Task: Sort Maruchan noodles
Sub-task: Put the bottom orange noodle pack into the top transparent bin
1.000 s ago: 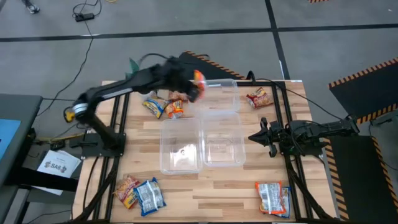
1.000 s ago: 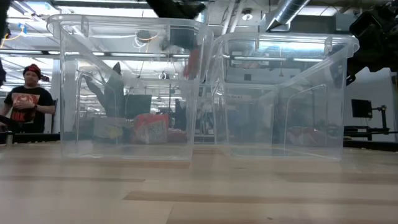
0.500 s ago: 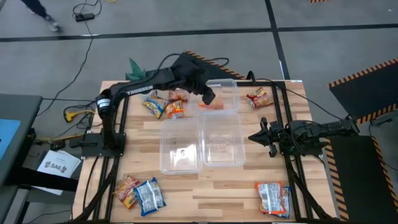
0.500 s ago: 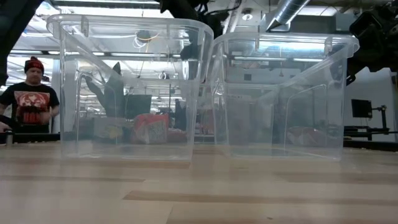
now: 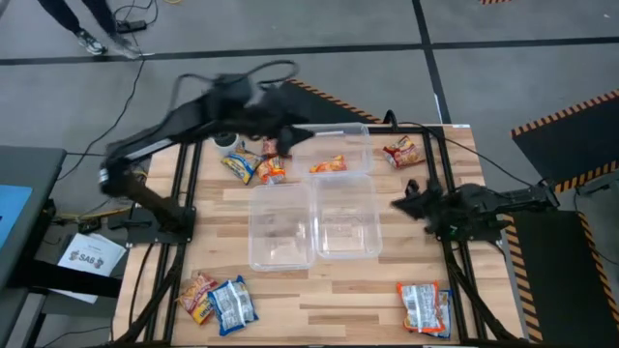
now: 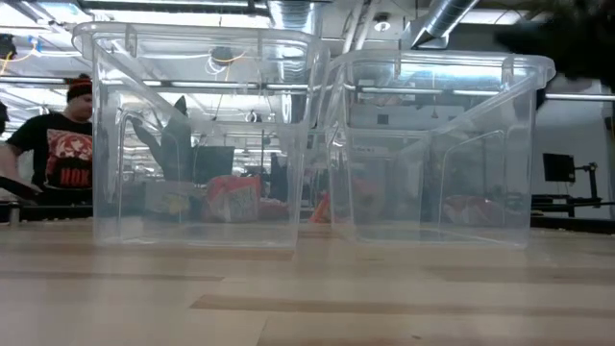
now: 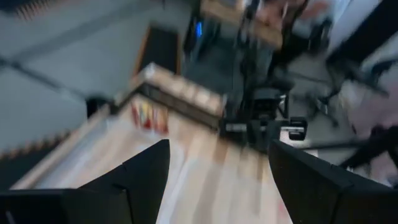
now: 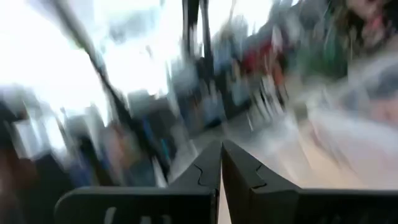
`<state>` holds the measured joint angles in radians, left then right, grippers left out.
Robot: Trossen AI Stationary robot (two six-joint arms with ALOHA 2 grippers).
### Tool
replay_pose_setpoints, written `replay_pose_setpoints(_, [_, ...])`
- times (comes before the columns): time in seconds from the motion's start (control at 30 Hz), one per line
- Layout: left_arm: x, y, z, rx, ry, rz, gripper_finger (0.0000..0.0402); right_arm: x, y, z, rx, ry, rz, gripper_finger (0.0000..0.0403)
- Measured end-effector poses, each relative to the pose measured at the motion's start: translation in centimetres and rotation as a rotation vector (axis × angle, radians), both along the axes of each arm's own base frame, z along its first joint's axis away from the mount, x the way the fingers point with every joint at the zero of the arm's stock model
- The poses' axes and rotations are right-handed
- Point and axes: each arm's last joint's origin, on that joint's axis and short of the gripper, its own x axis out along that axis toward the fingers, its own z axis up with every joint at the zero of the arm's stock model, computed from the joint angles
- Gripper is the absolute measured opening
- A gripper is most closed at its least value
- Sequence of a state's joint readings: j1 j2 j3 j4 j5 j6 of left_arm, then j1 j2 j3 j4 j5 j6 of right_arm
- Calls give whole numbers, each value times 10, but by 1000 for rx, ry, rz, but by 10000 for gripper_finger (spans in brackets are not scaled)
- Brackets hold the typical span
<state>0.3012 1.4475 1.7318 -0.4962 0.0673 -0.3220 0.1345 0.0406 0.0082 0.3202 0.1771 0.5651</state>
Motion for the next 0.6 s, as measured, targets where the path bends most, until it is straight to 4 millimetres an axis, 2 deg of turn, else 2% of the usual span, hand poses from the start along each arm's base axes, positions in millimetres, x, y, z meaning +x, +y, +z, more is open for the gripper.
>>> replay_pose_setpoints(0.07, [-21, -13, 1, 23, -78, 20, 256, -5, -4, 13, 206, -157, -40, 38])
replay_pose_setpoints(0.13, [-39, -25, -7, -10, -142, 53, 257, -11, -7, 23, 359, -289, -87, 38])
replay_pose_setpoints(0.23, [-56, -41, -28, -63, -228, 75, 257, -13, -9, 42, 439, -347, -87, 39])
replay_pose_setpoints(0.33, [-71, -52, -39, -84, -306, 85, 257, -8, -5, 76, 432, -288, -31, 47])
replay_pose_setpoints(0.43, [-84, -57, -43, -87, -337, 92, 257, 3, 2, 115, 350, -63, 29, 66])
replay_pose_setpoints(0.5, [-90, -58, -40, -83, -346, 92, 257, 11, 8, 132, 316, 221, 79, 83])
replay_pose_setpoints(0.6, [-102, -60, -34, -52, -374, 69, 257, 17, 18, 144, 358, 671, 171, 117])
